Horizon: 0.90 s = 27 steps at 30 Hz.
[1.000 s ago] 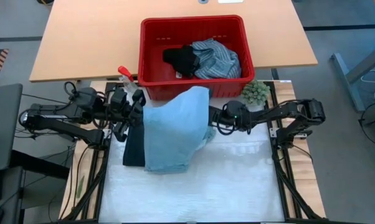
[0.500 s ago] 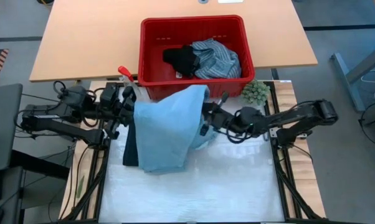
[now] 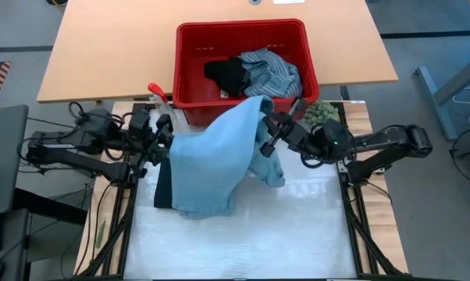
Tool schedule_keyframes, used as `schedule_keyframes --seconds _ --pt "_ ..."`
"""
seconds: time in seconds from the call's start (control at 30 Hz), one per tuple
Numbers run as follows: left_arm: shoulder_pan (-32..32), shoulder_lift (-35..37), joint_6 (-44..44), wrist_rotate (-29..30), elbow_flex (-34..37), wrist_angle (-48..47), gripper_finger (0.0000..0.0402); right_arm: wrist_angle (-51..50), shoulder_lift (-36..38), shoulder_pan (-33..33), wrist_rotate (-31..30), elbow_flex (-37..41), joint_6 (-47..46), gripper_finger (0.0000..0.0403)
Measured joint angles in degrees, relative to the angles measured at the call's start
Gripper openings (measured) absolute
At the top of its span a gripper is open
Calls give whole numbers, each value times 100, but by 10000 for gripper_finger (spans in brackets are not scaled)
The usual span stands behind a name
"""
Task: Fold Laundry from Bin
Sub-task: Fold the light blue pants
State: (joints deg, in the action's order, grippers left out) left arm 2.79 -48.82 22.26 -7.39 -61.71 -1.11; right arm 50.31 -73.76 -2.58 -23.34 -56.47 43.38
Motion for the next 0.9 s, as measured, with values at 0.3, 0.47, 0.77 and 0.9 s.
schedule_keyframes --seconds 0.3,0.47,0.77,0.9 --pt "0 -129 -103 74 2 -547 128 -120 -597 -27 -149 -331 187 39" --pt "-3 -193 -220 219 2 -909 128 -131 -611 -139 -488 -445 963 50" --pt "0 -190 -260 512 4 -1344 128 -222 -611 -441 -996 -445 1611 99" --pt "-2 -190 -262 604 4 -1460 128 -371 -611 -530 -1132 -445 1669 160"
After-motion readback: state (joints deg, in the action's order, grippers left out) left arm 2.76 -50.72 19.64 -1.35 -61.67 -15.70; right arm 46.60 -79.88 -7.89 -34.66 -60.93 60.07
